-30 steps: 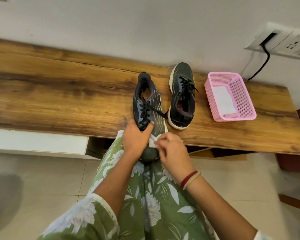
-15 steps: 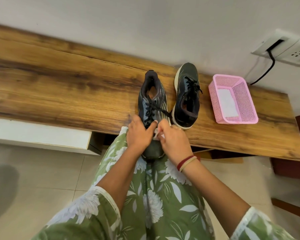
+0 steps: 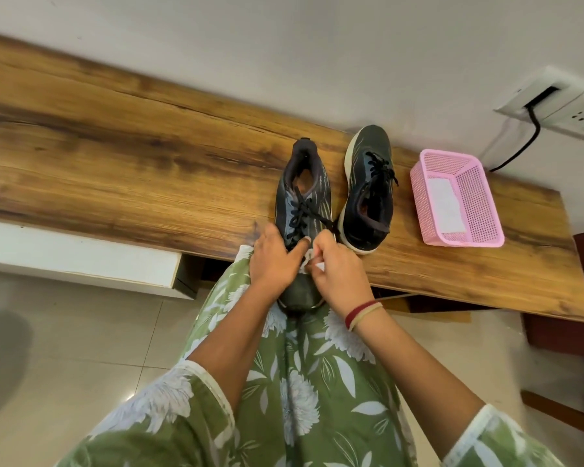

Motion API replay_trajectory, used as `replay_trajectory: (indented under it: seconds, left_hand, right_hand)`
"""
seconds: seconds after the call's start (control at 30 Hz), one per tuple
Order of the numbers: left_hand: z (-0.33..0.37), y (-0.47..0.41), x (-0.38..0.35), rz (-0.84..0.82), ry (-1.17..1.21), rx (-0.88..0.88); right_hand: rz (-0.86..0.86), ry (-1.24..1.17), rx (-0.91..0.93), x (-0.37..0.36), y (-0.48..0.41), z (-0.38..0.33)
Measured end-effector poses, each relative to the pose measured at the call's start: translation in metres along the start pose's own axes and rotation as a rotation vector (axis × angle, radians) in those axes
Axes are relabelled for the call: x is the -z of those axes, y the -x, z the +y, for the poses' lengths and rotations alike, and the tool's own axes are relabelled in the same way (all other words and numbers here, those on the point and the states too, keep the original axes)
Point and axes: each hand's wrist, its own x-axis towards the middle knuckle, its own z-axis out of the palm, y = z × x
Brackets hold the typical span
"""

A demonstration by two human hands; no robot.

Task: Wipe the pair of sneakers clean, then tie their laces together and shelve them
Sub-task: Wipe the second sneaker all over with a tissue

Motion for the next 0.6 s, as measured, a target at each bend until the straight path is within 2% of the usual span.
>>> replay_trajectory:
  seconds: [0.17,0.3,0.4,0.43,0.53,0.6]
  left_hand:
    - [-0.002,-0.002,-0.002,-0.015,-0.013,0.001]
    - [-0.003,-0.003,-0.002,-0.015,-0.015,0.001]
    - [-0.002,-0.002,-0.002,-0.007,-0.004,0.005]
    - [-0.002,-0.002,-0.002,-0.008,-0.005,0.002]
    - [-0.003,-0.003,-0.001,-0.016,-0.007,-0.005]
    - [-0.003,-0.003,-0.001,-0.016,-0.011,-0.003]
  right_hand:
    - [0.106,0.048,-0.1,0.005,-0.017,0.008]
    - [-0.022,0.053,-0.017,0.001,-0.011,0.001]
    - [0.079,0.133,-0.132,0.008,-0.024,0.007]
    - [0.073,0.136,-0.129,0.007,-0.025,0.004]
    - [-0.084,-0.012,-0.063,0.004,-0.012,-0.005]
    - [-0.081,0.038,-0.07,0.007,-0.01,0.001]
